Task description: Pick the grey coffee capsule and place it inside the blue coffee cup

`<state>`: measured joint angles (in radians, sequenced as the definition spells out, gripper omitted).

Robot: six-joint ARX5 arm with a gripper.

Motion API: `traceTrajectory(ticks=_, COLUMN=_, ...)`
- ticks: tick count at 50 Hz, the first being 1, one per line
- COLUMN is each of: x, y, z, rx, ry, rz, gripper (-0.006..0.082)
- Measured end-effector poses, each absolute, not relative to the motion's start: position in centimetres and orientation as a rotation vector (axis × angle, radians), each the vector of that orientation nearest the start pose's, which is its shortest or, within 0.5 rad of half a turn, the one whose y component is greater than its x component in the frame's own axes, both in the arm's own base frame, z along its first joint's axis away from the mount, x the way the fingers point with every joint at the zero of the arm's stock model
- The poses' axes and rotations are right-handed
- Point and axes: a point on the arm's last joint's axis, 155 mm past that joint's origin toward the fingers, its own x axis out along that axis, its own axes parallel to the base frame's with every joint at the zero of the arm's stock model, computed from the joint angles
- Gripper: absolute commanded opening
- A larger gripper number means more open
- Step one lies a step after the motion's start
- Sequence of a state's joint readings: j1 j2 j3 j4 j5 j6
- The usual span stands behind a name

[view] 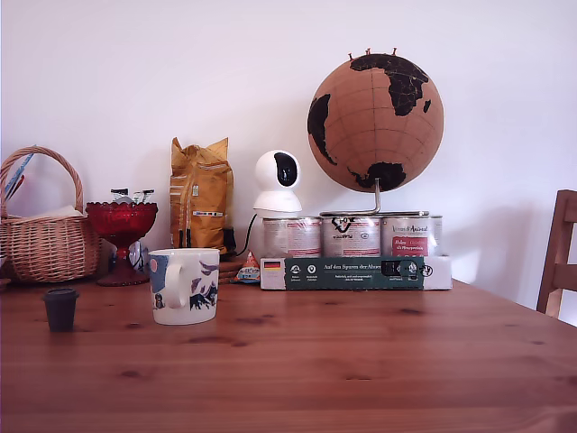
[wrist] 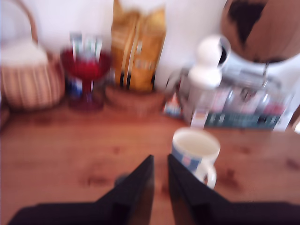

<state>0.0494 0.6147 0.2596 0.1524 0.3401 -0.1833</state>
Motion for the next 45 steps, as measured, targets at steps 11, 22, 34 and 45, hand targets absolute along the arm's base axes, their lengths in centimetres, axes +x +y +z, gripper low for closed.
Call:
traceTrajectory(ticks=11, x=30.8, y=-5.1, z=13.5, rx=-0.156, ry=0.358, rz=-0.286, gripper=0.0439)
traceTrajectory(ticks=22, x=32.7, y=-5.5, z=12.0, rx=0.012, ry=0.341, rz=-0.310, gripper=0.0581)
traceTrajectory(ticks=34, x=34.6, y=-5.1, z=8.8, rx=0.040, ry=0.381, rz=-0.286, gripper=0.0581)
traceTrajectory(ticks=45, x=36.1, y=-5.2, z=5.9, rx=0.043, ry=0.407, rz=-0.289, gripper=0.0581)
